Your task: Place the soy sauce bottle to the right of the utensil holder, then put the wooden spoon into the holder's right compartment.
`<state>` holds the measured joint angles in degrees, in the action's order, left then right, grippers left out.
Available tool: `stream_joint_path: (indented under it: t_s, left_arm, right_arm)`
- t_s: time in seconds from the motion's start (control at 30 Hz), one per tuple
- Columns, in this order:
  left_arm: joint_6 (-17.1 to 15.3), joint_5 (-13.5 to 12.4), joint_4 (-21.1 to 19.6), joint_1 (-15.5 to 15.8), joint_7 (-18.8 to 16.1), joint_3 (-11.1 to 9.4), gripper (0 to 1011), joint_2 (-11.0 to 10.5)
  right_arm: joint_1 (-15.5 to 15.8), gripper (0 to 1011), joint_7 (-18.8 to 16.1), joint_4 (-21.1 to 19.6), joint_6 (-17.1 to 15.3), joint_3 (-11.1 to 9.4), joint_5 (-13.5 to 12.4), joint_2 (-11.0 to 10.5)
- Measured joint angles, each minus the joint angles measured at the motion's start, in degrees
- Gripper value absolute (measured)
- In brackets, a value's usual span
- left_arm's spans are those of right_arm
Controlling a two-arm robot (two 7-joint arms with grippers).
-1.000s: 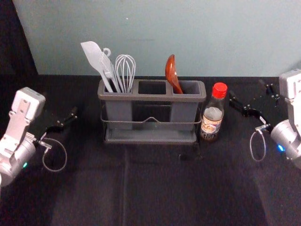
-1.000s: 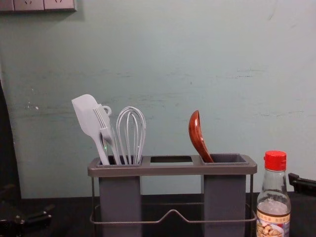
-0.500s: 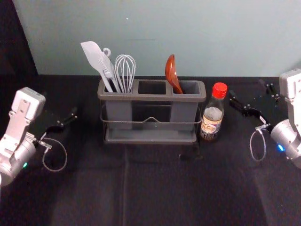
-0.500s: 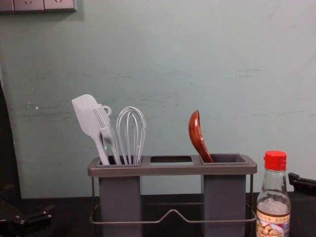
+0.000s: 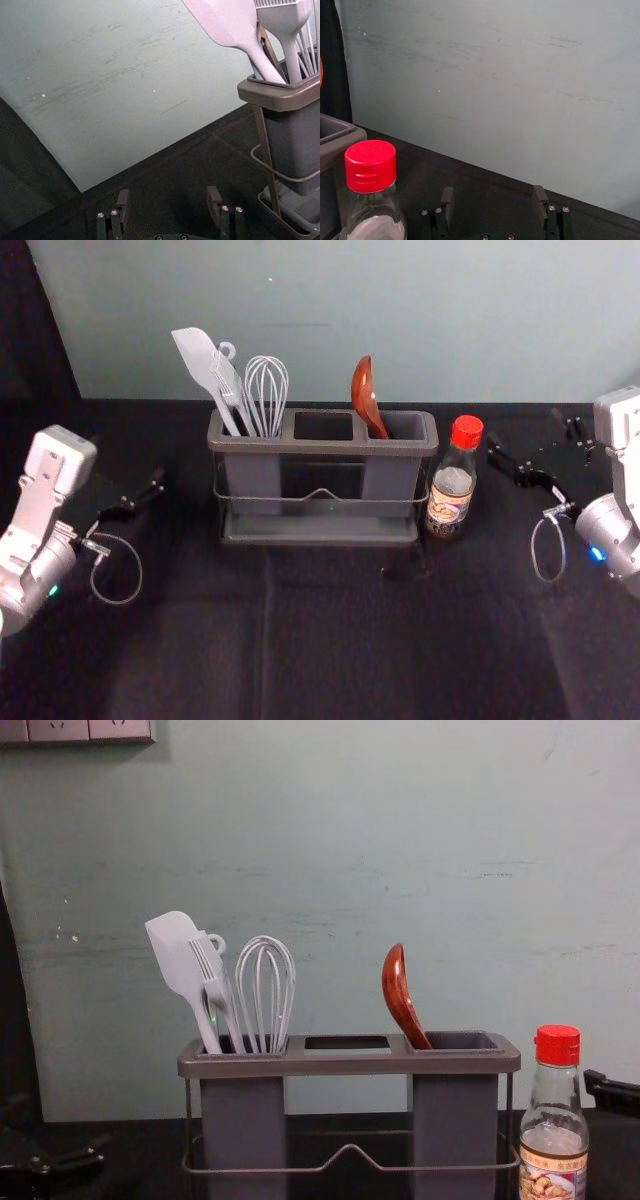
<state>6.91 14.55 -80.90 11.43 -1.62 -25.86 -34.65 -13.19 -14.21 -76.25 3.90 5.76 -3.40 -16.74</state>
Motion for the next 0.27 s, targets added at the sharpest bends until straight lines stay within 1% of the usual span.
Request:
stream_joint_path:
  t_s: [0.27]
  left_arm:
    - [0.0,0.0,0.0,0.0,0.0,0.0,1000,0.0]
  right_arm:
    - [0.0,1002,0.0,0.0,0.0,0.0,0.0,0.0]
